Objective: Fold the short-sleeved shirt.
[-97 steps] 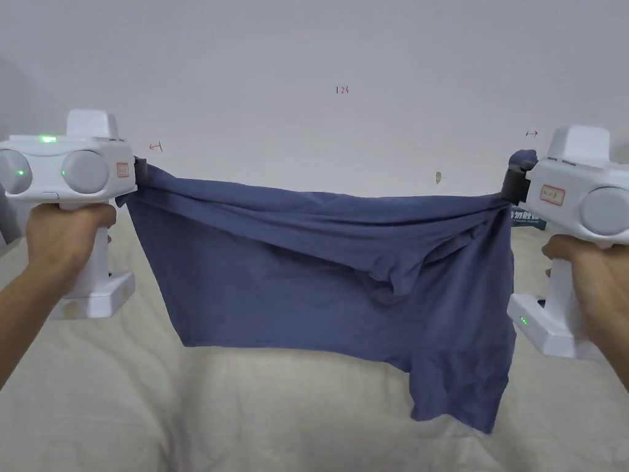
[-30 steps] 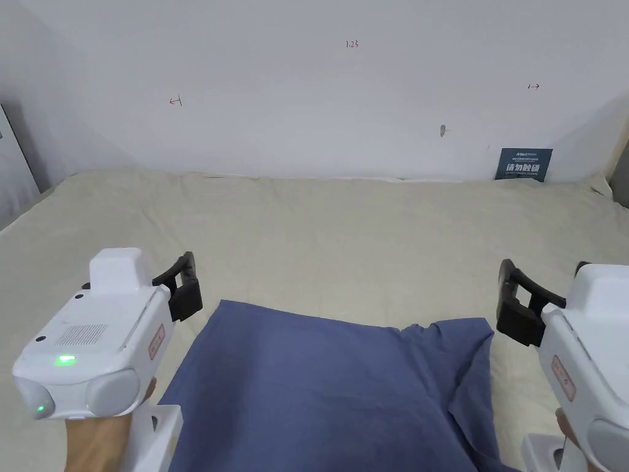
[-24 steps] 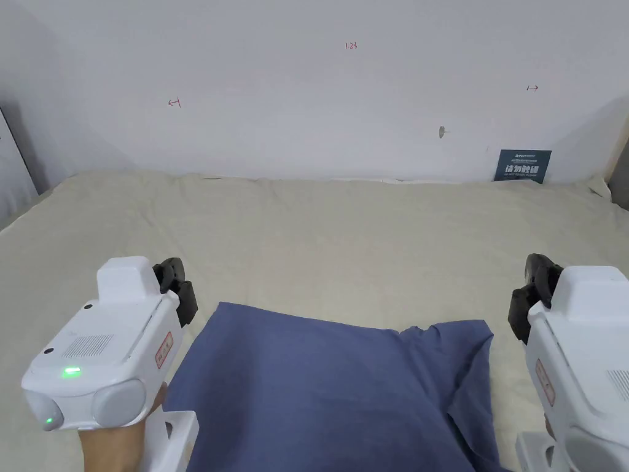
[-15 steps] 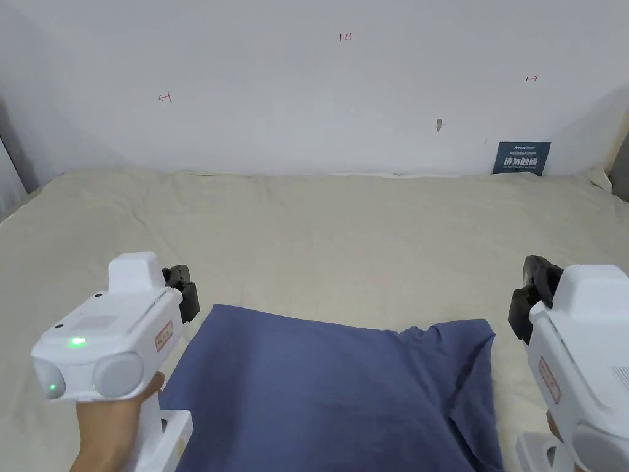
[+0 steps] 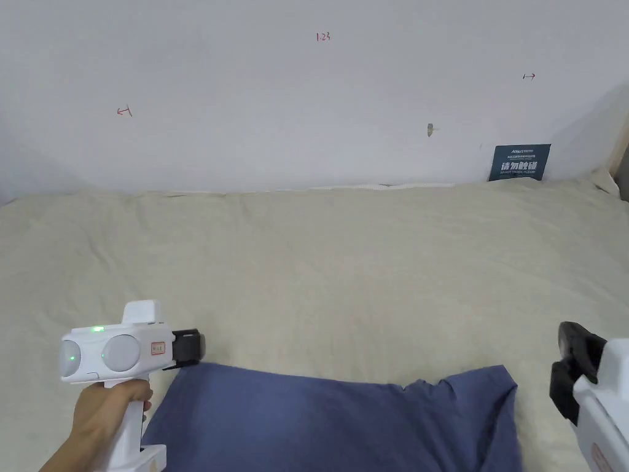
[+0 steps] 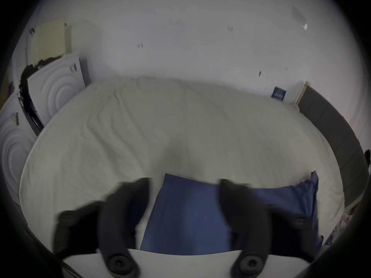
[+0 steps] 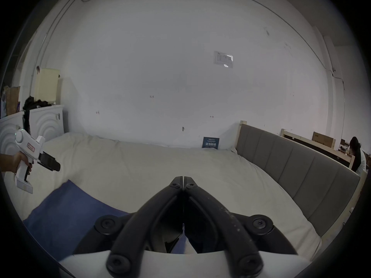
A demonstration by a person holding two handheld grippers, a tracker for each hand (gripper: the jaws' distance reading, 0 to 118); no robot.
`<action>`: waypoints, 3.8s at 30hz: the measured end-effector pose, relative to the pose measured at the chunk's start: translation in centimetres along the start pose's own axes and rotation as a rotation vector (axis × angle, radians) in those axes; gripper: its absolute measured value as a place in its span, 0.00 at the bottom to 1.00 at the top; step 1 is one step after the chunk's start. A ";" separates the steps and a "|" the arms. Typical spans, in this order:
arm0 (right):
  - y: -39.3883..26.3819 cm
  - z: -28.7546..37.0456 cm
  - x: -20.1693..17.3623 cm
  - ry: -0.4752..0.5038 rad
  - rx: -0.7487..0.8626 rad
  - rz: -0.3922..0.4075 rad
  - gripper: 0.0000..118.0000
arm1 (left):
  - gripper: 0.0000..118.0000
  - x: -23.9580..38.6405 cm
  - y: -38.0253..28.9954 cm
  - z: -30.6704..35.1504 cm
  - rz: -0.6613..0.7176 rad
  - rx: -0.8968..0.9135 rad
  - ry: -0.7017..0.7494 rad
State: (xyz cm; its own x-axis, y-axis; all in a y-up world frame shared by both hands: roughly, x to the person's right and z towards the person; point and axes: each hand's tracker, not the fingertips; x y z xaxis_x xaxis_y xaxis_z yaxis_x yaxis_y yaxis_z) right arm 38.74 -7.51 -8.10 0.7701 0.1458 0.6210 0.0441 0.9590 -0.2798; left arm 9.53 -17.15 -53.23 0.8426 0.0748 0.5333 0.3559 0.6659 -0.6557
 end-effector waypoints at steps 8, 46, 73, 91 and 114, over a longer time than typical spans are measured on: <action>-2.3 -4.1 2.2 -0.076 -0.081 0.011 0.02 | 0.90 -0.2 0.2 -9.4 -0.034 -0.135 0.098; -12.0 -16.8 -0.3 0.051 -0.609 -0.049 0.06 | 0.02 0.1 -1.6 4.9 0.032 0.087 -0.078; 27.4 -4.9 1.3 0.057 0.286 0.059 0.06 | 0.02 -1.0 18.6 33.9 0.039 0.792 0.111; 15.1 -16.0 2.0 0.188 0.086 -0.116 0.06 | 0.02 -1.5 12.8 16.8 0.040 0.604 0.132; -10.3 0.9 2.7 0.276 -0.325 -0.279 0.05 | 0.02 -6.0 -18.0 14.7 0.065 0.171 0.135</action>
State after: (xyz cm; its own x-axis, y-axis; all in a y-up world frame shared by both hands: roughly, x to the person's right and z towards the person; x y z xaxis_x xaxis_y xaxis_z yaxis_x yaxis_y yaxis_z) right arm 39.79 -16.78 -2.90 0.8384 -0.2172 0.4999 0.4342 0.8206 -0.3716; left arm -7.88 -18.67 -36.75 0.9123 0.0292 0.4086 0.2350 0.7797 -0.5804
